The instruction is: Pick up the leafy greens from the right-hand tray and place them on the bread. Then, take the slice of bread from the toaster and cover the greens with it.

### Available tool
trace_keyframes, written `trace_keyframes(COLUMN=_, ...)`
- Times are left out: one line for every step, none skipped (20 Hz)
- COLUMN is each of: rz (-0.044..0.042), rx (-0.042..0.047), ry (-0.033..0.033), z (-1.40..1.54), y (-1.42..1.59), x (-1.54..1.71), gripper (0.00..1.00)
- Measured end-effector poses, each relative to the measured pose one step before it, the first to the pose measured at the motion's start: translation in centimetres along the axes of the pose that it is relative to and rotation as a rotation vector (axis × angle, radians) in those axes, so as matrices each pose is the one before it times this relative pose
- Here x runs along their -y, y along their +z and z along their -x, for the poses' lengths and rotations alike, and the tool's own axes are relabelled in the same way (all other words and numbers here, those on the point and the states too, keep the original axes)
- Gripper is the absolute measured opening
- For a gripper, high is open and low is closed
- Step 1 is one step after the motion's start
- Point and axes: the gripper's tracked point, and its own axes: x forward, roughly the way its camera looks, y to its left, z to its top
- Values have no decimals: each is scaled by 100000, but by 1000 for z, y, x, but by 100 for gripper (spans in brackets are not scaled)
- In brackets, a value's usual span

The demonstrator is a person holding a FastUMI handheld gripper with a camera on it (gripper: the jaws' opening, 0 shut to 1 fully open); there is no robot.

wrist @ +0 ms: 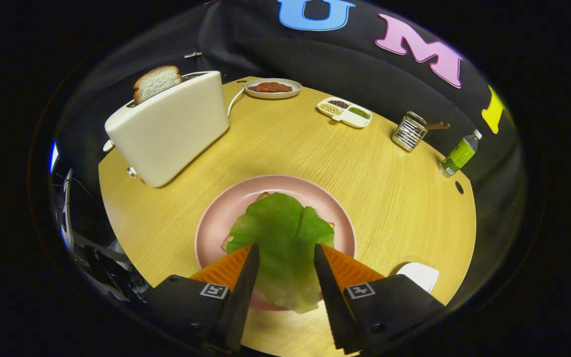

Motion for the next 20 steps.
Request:
trace_keyframes(rz=-1657, rx=4317, ry=351, z=595, y=883, x=-269, gripper=73)
trace_keyframes(rz=-1048, rx=4384, ry=177, z=722, y=1031, x=-101, gripper=77)
trace_keyframes(rz=-866, rx=4763, ry=115, z=633, y=1255, x=-46, gripper=81)
trace_keyframes(rz=-465, rx=5058, ry=-184, z=803, y=1413, x=-63, gripper=87)
trace_keyframes(rz=26, rx=5565, ry=-264, z=937, y=1562, x=-46, gripper=93)
trace_keyframes(rz=484, rx=6170, ry=-365, z=890, y=1831, x=-115, gripper=95)
trace_keyframes(rz=991, rx=5856, ry=-229, z=942, y=1731, x=-166, gripper=95)
trace_keyframes(rz=1273, rx=5840, ry=-26, z=796, y=1980, x=-271, gripper=95)
trace_keyframes(rz=1726, rx=5588, ry=-122, z=845, y=1970, x=-253, gripper=95)
trace_keyframes(rz=2075, rx=5566, ry=-169, z=654, y=2152, x=-247, gripper=95)
trace_keyframes(rz=2316, rx=5271, ry=-60, z=445, y=2059, x=-365, gripper=95)
trace_keyframes(rz=2475, rx=5225, ry=-8, z=333, y=2196, x=-383, gripper=96)
trace_keyframes(rz=2642, rx=4843, ry=234, z=134, y=2092, x=-396, gripper=96)
trace_keyframes(rz=2741, rx=4804, ry=461, z=74, y=2146, x=-486, gripper=96)
trace_keyframes(rz=2718, rx=4576, ry=535, z=-15, y=2077, x=-432, gripper=96)
trace_keyframes(rz=2146, rx=3950, ry=882, z=-138, y=2092, x=-551, gripper=96)
trace_keyframes(rz=1233, rx=2952, ry=512, z=-263, y=1749, x=-710, gripper=97)
trace_keyframes(rz=339, rx=1637, ry=1201, z=-436, y=1321, x=-827, gripper=97)
trace_keyframes(rz=-706, rx=718, ry=1304, z=-578, y=741, x=-784, gripper=97)
trace_keyframes(rz=-1597, rx=156, ry=1122, z=-688, y=599, x=-704, gripper=97)
